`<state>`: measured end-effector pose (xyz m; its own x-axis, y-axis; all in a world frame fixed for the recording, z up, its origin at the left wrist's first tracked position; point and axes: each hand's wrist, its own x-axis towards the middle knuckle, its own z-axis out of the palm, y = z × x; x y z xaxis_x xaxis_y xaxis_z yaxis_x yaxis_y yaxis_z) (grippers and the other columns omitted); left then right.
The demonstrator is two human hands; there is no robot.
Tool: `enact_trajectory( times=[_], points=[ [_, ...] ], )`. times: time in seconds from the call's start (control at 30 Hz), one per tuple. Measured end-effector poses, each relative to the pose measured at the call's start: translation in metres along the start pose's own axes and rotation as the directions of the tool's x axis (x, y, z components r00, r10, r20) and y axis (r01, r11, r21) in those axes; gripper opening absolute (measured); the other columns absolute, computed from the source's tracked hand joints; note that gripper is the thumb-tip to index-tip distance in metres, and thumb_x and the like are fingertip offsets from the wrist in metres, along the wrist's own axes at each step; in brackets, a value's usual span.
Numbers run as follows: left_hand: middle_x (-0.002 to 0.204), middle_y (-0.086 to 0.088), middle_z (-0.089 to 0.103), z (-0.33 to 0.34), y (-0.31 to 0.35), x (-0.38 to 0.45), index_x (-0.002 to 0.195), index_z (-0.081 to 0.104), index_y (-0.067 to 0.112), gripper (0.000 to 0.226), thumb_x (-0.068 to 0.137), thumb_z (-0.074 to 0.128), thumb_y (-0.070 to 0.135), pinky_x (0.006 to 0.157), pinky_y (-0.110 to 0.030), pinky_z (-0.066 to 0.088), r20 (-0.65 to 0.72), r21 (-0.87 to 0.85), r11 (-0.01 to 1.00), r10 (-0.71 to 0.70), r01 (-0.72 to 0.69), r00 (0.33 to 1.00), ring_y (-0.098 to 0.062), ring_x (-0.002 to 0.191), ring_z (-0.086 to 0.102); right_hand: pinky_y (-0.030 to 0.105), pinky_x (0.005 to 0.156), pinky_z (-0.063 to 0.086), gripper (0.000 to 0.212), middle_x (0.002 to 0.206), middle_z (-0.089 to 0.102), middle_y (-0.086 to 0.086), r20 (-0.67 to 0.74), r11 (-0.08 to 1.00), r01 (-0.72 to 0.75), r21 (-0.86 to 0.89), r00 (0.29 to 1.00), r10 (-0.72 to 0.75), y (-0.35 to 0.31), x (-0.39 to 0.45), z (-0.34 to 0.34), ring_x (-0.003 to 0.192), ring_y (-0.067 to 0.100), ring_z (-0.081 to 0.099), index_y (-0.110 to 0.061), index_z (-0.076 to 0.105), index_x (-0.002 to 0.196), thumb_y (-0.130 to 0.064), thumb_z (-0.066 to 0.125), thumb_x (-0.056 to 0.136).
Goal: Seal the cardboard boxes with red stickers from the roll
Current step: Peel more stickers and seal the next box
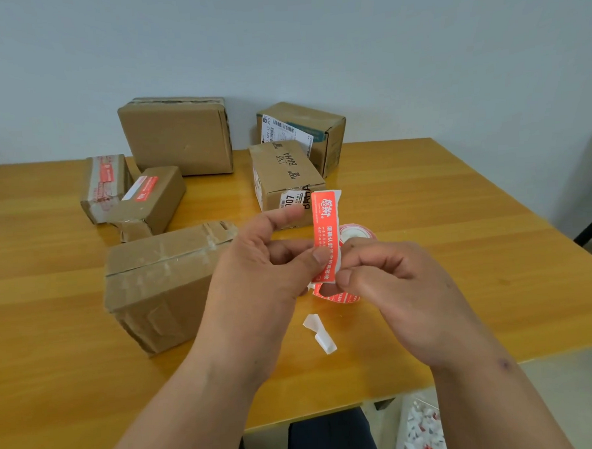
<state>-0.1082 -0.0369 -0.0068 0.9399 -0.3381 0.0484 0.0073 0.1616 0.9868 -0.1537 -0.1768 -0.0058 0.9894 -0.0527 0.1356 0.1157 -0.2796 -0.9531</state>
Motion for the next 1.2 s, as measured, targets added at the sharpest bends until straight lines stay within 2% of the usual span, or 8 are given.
enact_trajectory(
  times=[0.2,0.37,0.57,0.67,0.83,0.9,1.07,1.2],
  points=[
    [0.093,0.012,0.075,0.0,0.003,-0.003,0.123,0.047,0.035,0.056,0.076,0.075,0.021,0.064,-0.019,0.053,-0.053,0.192,0.98,0.062,-0.051,0.997,-0.007,0.078,0.071,0.048,0.089,0.052,0.021,0.082,0.072,-0.001,-0.03,1.0,0.009,-0.006,0.999,-0.009,-0.001,0.001,0.002,0.089,0.017,0.068,-0.014,0.076,0.074,-0.016,0.055,0.074],
    [0.086,0.009,0.064,-0.001,0.003,-0.007,0.088,0.06,0.031,0.018,0.082,0.073,0.019,0.055,-0.011,0.044,-0.031,0.455,0.867,0.244,-0.204,0.969,0.0,0.071,0.059,0.049,0.088,0.052,0.02,0.07,0.067,-0.008,-0.071,1.0,0.023,-0.012,0.997,-0.023,-0.002,0.001,0.005,0.082,0.012,0.067,-0.013,0.072,0.066,-0.015,0.056,0.076],
    [0.078,0.01,0.072,-0.007,0.008,-0.011,0.084,0.07,0.028,0.003,0.081,0.07,0.03,0.067,-0.012,0.051,0.108,0.335,0.929,0.131,-0.16,0.985,-0.005,0.077,0.067,0.022,0.068,0.043,0.022,0.065,0.06,-0.013,-0.11,0.996,0.058,-0.071,0.992,-0.065,-0.003,0.002,0.006,0.07,0.002,0.058,-0.017,0.067,0.059,-0.015,0.064,0.08],
    [0.083,0.006,0.073,-0.014,0.005,-0.009,0.09,0.069,0.027,0.025,0.068,0.075,0.037,0.073,-0.022,0.057,0.109,0.303,0.943,0.11,-0.139,0.988,-0.011,0.081,0.069,0.013,0.057,0.035,0.025,0.062,0.053,-0.014,-0.134,0.991,0.053,-0.125,0.989,-0.07,-0.003,0.004,0.006,0.062,0.002,0.049,-0.023,0.061,0.053,-0.018,0.065,0.078],
    [0.079,0.008,0.074,-0.015,0.01,-0.008,0.096,0.065,0.026,0.017,0.083,0.073,0.019,0.063,-0.018,0.054,0.067,0.393,0.904,0.155,-0.169,0.986,-0.008,0.072,0.069,0.01,0.059,0.036,0.034,0.065,0.058,-0.014,-0.111,0.984,0.072,-0.161,0.99,-0.09,-0.004,0.006,0.007,0.067,0.002,0.054,-0.025,0.064,0.055,-0.006,0.065,0.084],
    [0.077,0.009,0.074,-0.016,0.01,-0.007,0.098,0.063,0.027,0.018,0.085,0.071,0.018,0.053,-0.013,0.046,0.05,0.409,0.896,0.166,-0.172,0.985,-0.003,0.06,0.063,0.011,0.06,0.037,0.032,0.068,0.061,-0.013,-0.104,0.982,0.066,-0.174,0.991,-0.085,-0.004,0.007,0.007,0.071,0.003,0.057,-0.026,0.066,0.056,-0.01,0.066,0.084],
    [0.076,0.016,0.07,-0.022,0.012,-0.002,0.099,0.057,0.035,0.024,0.086,0.069,0.018,0.056,-0.013,0.046,-0.048,0.533,0.824,0.256,-0.192,0.965,-0.003,0.063,0.06,0.02,0.062,0.04,0.029,0.069,0.058,-0.006,-0.125,0.945,0.018,-0.327,0.99,-0.062,0.003,0.006,0.003,0.079,0.015,0.058,-0.017,0.054,0.053,-0.011,0.065,0.079],
    [0.077,0.021,0.067,-0.034,0.02,0.003,0.097,0.056,0.034,0.024,0.086,0.069,0.017,0.056,-0.006,0.044,-0.149,0.609,0.77,0.344,-0.187,0.927,0.0,0.066,0.059,0.035,0.083,0.039,0.012,0.079,0.06,-0.012,-0.165,0.858,-0.086,-0.507,0.986,0.001,0.011,0.006,-0.006,0.083,-0.002,0.055,-0.023,0.059,0.062,-0.032,0.057,0.07]
  ],
)
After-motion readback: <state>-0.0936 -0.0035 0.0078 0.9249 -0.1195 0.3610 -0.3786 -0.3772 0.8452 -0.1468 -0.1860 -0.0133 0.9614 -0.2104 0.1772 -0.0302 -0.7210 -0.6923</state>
